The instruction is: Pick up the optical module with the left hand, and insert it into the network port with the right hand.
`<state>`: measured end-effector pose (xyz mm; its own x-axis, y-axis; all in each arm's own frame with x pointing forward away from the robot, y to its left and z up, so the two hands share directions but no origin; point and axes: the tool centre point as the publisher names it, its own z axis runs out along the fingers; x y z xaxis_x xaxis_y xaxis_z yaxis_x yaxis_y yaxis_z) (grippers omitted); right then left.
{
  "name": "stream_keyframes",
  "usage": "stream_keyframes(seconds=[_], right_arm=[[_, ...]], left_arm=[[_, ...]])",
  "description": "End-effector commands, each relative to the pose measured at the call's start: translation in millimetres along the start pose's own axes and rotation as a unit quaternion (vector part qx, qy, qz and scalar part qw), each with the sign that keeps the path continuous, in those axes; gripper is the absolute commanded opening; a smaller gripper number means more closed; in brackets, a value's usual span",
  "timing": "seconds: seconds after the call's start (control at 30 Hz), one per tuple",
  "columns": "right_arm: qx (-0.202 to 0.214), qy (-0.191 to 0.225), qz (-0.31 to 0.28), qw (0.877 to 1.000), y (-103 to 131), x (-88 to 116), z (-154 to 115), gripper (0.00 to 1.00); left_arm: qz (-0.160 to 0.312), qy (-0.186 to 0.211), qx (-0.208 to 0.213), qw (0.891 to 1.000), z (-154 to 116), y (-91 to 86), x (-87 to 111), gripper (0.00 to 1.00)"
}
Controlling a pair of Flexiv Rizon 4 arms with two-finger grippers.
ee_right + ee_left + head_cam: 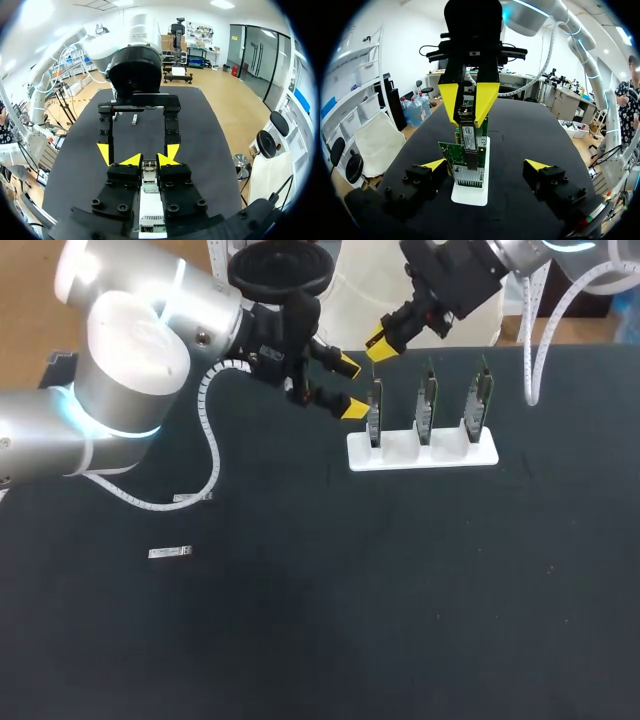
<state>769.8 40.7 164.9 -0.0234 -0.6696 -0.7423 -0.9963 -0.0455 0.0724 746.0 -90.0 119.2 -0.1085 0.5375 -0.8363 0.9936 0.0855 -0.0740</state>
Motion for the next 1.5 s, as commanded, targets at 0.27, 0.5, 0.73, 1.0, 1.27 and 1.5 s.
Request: stream_keyframes(seconds=[0.27, 0.5, 0.73, 1.0, 1.27, 1.5], right_arm=[[0.006, -0.004, 0.008, 1.000, 8, 5, 0, 0.24], [0.007, -0.012, 0.014, 1.000, 11, 4, -5, 1.00], [-0.025, -0.046, 0.023, 0.998, 10, 4, -22, 1.00], [-0.041, -0.048, 0.021, 0.998, 9, 5, -29, 1.00], [-0.024, -0.051, 0.020, 0.998, 9, 4, -26, 0.00], [-0.020, -0.050, 0.024, 0.998, 10, 4, -17, 0.00]], left_arm=[[-0.001, 0.003, 0.002, 1.000, 0, 1.7, -1.0, 1.00], [-0.001, 0.003, 0.002, 1.000, 0, 1.7, -1.0, 1.00], [-0.001, 0.003, 0.002, 1.000, 0, 1.7, -1.0, 1.00], [-0.001, 0.003, 0.002, 1.000, 0, 1.7, -1.0, 1.00], [-0.001, 0.003, 0.002, 1.000, 0, 1.7, -1.0, 1.00], [-0.001, 0.003, 0.002, 1.000, 0, 1.7, -1.0, 1.00]])
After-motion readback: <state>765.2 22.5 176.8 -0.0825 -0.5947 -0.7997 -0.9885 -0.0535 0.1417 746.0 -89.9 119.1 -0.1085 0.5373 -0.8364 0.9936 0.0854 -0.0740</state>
